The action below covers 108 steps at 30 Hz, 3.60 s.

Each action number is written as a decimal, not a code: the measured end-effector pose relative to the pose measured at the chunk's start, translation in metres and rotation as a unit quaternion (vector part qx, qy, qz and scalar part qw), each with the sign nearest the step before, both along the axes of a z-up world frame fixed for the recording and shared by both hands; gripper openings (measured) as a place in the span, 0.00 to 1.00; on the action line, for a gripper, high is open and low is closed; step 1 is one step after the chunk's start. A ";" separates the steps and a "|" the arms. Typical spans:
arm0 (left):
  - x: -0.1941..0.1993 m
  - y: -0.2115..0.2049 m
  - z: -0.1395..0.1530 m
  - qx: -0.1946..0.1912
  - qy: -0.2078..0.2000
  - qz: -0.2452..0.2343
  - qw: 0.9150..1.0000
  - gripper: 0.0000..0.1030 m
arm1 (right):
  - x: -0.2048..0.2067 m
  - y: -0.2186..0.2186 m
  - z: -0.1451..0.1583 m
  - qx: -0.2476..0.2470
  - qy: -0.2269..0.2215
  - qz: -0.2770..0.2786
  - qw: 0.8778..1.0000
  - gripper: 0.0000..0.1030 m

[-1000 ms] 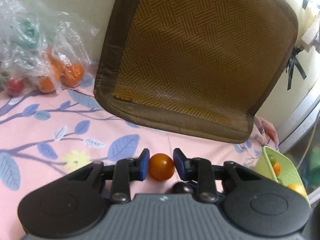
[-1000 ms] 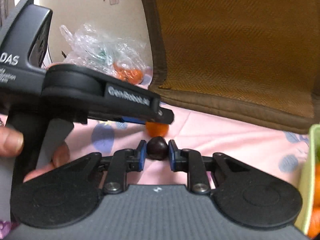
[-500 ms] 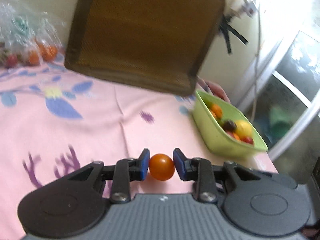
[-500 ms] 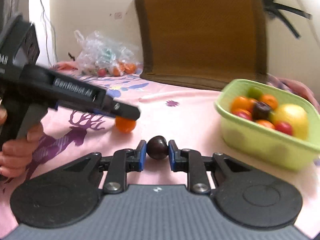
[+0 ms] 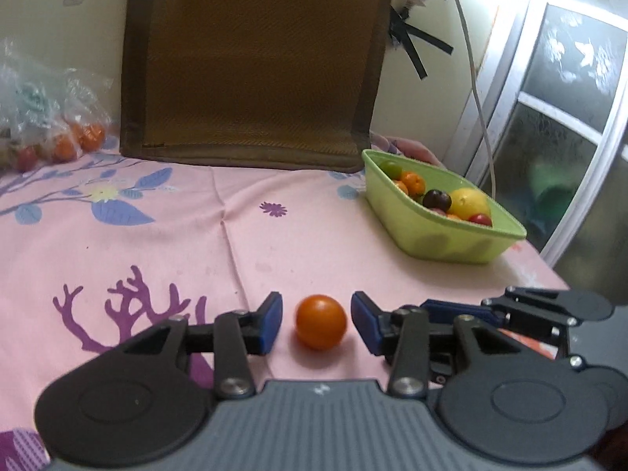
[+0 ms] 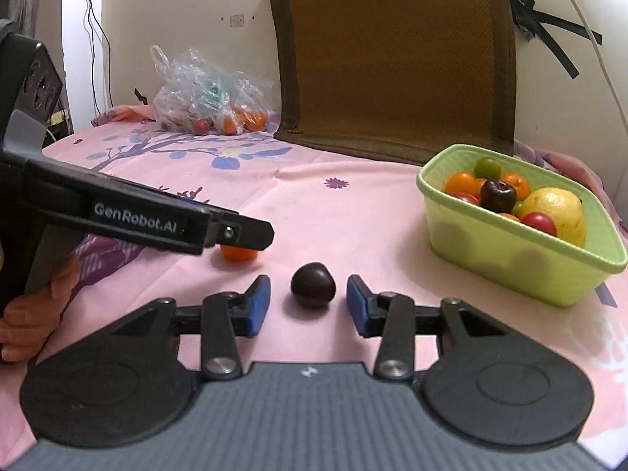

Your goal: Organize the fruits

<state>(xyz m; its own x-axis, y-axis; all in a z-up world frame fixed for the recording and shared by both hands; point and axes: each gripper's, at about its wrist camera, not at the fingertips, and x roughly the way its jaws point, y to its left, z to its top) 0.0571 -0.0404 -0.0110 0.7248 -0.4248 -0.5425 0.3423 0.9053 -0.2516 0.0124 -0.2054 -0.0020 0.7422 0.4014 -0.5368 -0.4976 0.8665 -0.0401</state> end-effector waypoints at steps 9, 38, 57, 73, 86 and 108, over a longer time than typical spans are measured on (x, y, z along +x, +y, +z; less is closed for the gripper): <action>-0.001 -0.002 0.000 0.006 -0.007 -0.006 1.000 0.39 | 0.001 0.000 0.000 0.002 0.005 -0.002 1.000 0.44; 0.000 0.000 0.000 0.006 -0.002 -0.002 1.000 0.39 | 0.002 -0.001 -0.001 0.001 0.002 -0.012 1.000 0.45; 0.000 0.000 0.000 0.013 -0.003 0.001 1.000 0.39 | 0.001 0.000 -0.002 -0.003 -0.002 -0.012 1.000 0.44; 0.001 0.000 0.001 0.014 -0.003 0.003 1.000 0.42 | 0.001 0.000 -0.002 -0.004 -0.003 -0.012 1.000 0.45; -0.004 -0.002 0.003 0.026 -0.002 0.011 1.000 0.42 | 0.001 0.001 -0.002 -0.003 -0.004 -0.012 1.000 0.45; 0.017 -0.044 0.047 0.021 -0.046 -0.057 0.997 0.30 | 0.001 -0.044 0.022 0.057 -0.083 -0.096 0.990 0.25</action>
